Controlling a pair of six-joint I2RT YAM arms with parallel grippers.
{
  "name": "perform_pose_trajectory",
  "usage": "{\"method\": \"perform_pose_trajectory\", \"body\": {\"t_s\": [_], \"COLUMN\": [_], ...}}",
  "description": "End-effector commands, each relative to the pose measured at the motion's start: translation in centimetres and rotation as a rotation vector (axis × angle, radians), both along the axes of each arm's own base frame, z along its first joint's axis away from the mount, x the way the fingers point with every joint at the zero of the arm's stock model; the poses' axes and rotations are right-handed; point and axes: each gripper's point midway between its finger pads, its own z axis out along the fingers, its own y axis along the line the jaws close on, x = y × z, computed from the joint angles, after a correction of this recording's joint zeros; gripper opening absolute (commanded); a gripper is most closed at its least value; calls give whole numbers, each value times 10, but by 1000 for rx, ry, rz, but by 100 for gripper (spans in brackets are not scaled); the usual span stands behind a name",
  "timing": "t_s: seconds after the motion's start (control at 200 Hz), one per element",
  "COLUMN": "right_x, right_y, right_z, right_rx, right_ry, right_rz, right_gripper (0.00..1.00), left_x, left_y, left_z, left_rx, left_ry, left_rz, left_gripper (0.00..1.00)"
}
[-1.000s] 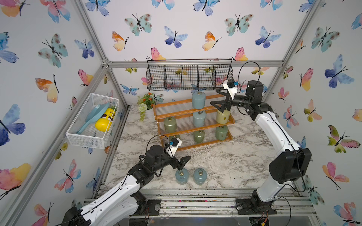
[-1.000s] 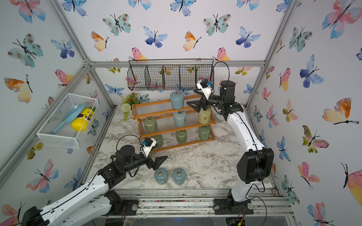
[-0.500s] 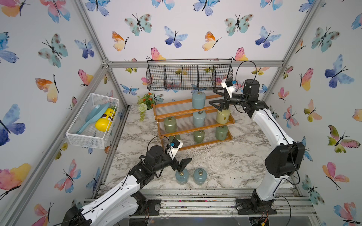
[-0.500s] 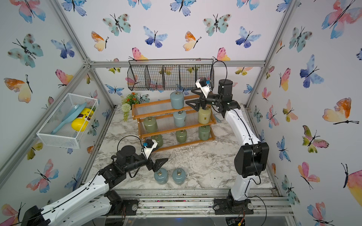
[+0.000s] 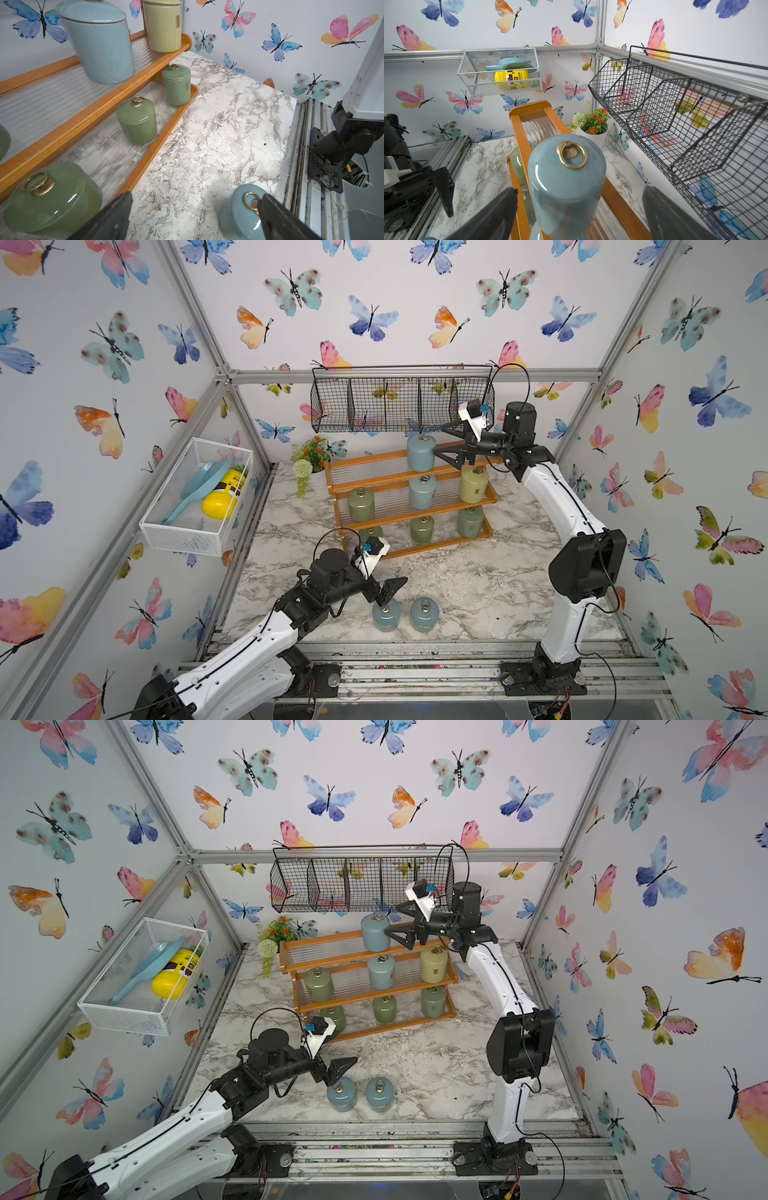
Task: Remove the tea canisters from the shelf
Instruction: Pick up the tea canister from the shelf.
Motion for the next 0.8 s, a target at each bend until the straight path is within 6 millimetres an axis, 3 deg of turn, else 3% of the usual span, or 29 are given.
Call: {"method": "perform_pose_trajectory", "body": {"t_s": [0.0,0.796], "right_x": [-3,-2], "right_y": [11,59], "right_z": [0,-17], "right_rx": [-1,-19], "right_ry": [25,57], "right_rz": [32,92], "right_gripper": [100,100], "left_x": [-2,-8], "left_y": [-1,6], "left_z": [5,6], "left_rx": [2,0], "left_ry": [-9,-20], "left_rz": [-25,-13], "left_gripper": [98,99]}}
